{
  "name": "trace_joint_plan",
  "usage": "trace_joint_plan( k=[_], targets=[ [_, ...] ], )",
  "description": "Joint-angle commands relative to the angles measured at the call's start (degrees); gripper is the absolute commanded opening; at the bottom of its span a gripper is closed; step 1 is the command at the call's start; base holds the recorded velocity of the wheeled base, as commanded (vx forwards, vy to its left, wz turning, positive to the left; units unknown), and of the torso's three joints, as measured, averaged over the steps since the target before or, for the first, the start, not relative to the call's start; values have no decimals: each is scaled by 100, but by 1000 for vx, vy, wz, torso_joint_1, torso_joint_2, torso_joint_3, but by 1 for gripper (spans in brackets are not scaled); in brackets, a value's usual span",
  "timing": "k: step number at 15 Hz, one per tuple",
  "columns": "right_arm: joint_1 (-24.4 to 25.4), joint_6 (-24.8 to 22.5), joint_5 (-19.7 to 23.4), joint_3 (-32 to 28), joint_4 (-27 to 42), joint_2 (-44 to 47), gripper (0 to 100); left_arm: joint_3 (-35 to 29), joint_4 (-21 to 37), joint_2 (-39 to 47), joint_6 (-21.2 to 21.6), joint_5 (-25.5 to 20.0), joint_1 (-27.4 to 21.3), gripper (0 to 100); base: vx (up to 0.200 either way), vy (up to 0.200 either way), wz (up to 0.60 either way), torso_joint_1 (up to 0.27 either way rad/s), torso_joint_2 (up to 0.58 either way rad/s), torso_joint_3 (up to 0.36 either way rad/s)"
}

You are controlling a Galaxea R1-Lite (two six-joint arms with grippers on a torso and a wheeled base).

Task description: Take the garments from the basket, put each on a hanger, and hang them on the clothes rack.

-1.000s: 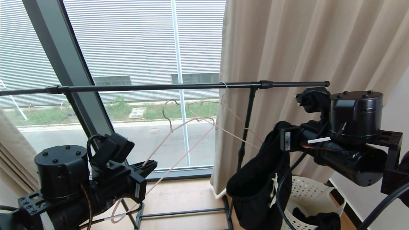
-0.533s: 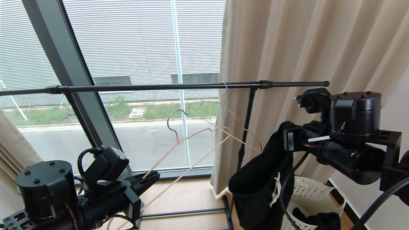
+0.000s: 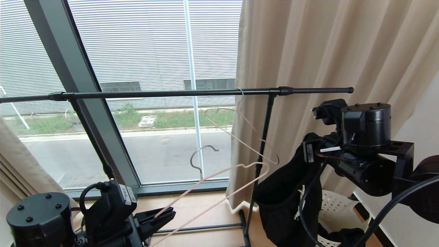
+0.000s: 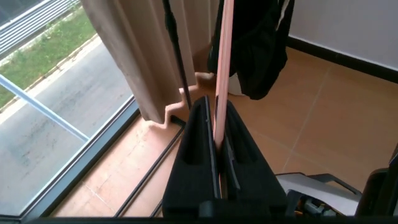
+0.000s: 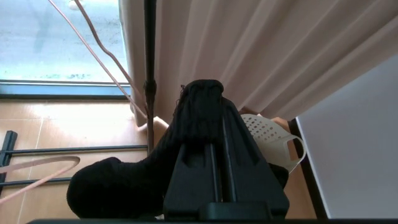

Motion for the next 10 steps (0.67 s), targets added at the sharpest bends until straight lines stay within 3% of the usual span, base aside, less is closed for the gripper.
trace_joint_plan(
  k=[1,10],
  targets=[
    [3,-1,-45,-33,-6,123,0,6,-11,135,-5,-4,-248,0,0,0,0,0,0,0],
    [109,-1,-106,-33,-6,141,0,-232,-784,732,-41,14,-547,0,0,0,0,0,0,0]
  ],
)
